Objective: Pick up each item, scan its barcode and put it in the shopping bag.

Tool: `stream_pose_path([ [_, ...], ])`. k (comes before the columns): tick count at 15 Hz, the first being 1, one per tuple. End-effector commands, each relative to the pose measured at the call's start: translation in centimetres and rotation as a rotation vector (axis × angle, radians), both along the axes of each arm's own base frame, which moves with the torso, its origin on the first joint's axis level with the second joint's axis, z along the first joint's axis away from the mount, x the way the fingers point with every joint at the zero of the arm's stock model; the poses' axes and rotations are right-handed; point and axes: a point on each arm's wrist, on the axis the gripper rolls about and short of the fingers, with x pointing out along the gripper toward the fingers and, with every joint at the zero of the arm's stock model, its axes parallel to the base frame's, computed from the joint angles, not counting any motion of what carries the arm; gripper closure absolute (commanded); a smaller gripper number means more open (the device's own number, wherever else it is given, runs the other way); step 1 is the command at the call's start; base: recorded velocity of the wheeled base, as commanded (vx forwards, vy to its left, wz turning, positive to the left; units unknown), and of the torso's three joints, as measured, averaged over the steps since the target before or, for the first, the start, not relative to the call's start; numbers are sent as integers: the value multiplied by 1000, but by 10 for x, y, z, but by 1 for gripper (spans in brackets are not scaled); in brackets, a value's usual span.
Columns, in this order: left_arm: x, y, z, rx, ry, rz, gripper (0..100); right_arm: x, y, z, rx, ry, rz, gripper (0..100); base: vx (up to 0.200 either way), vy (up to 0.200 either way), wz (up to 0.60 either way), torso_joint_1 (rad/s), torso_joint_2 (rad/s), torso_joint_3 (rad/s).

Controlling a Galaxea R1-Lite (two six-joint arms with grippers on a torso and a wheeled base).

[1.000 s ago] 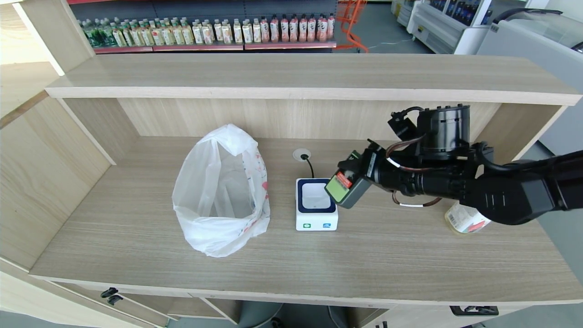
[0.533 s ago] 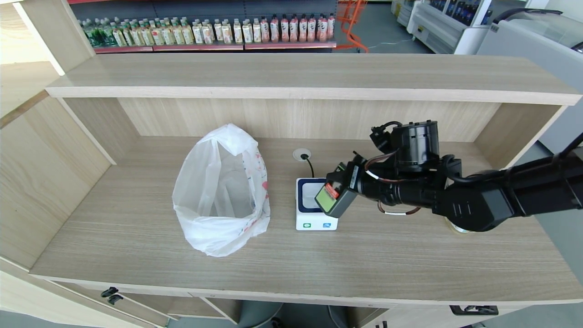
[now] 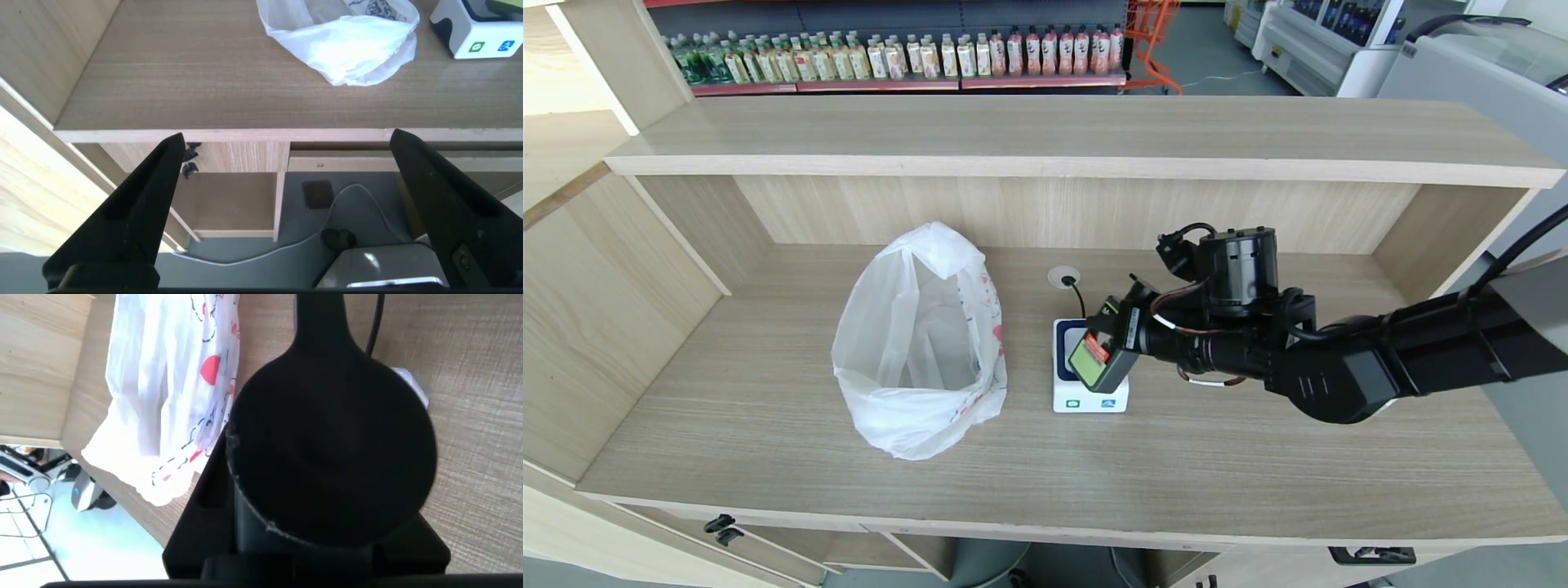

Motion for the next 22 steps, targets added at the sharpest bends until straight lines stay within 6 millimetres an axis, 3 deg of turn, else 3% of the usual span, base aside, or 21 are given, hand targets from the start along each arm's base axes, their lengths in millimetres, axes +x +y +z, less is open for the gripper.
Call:
stream_pose_path([
  [1,0,0,0,0,-1,0,0,1,1,-3,-19,-20,-1,100,0,0,0,0,0,0],
  [5,0,0,0,0,-1,0,0,0,0,0,-24,-36,-10,100,0,0,0,0,0,0],
  [7,0,0,0,0,-1,0,0,-8,-5,25,46,-67,-10,100,0,0,0,0,0,0],
  [9,0,0,0,0,-1,0,0,-40,-18,86,199,-146,-3,100,0,0,0,0,0,0],
  [11,0,0,0,0,-1,0,0,-64,-36,111,194,-231,0,100,0,0,0,0,0,0],
  [12,0,0,0,0,1,0,0,-82,-60,115,75,-306,-16,100,0,0,0,0,0,0],
  [13,0,0,0,0,-1,0,0,-95,-72,113,24,-336,-19,100,0,0,0,0,0,0],
  [16,0,0,0,0,-1,0,0,-129,-91,96,-12,-308,-13,100,0,0,0,0,0,0],
  [18,0,0,0,1,-1,0,0,-140,-97,93,-5,-300,-10,100,0,0,0,0,0,0],
  [22,0,0,0,1,-1,0,0,-144,-100,97,59,-265,-25,100,0,0,0,0,0,0],
])
